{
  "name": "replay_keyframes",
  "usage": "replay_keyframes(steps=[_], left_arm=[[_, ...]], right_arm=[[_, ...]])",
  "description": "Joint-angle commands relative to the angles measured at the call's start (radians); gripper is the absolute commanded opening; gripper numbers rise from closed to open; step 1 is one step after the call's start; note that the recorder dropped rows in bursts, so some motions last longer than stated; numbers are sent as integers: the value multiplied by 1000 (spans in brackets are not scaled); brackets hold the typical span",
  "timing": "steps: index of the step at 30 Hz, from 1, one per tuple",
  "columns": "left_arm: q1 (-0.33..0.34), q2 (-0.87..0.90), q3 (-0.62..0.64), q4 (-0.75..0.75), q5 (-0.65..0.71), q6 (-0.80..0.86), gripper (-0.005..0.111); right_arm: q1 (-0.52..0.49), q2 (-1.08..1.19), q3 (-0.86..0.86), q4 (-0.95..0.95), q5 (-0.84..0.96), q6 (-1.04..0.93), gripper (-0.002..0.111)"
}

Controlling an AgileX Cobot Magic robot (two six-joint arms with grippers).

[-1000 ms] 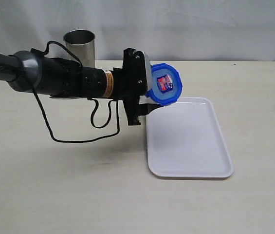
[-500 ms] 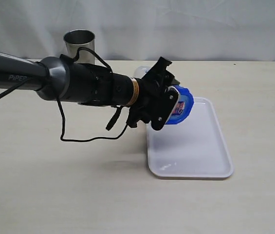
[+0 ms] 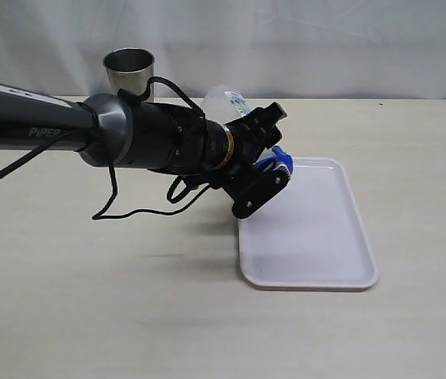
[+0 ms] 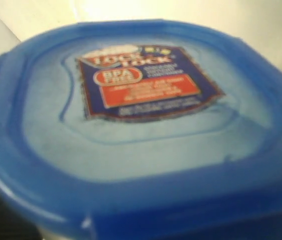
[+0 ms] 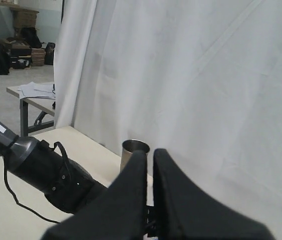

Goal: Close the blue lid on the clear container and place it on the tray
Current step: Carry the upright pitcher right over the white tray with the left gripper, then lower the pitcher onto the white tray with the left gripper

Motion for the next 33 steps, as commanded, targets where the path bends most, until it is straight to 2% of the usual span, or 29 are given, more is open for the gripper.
replay_keyframes(steps=[1,13,18,22,29,33], left_arm=[[-32,-13,-10,88,82,4,0],[-36,-13,-10,98,-4,-154,0],[-36,-13,-10,96,-100,-393,0],[-16,-13,-10,89,-265,-717,0],[71,-13,-10,68,-723,-1110,0],[104,-13,-10,36,-827,-1271,0]], right_arm=[[-7,-5,7,5,-7,3,5],[-7,-5,6,5,-5,3,5],[-7,-5,6,5,-5,3,5],[-7,-5,6,5,-5,3,5],[-7,-5,6,5,-5,3,5],[-7,-5,6,5,-5,3,5]])
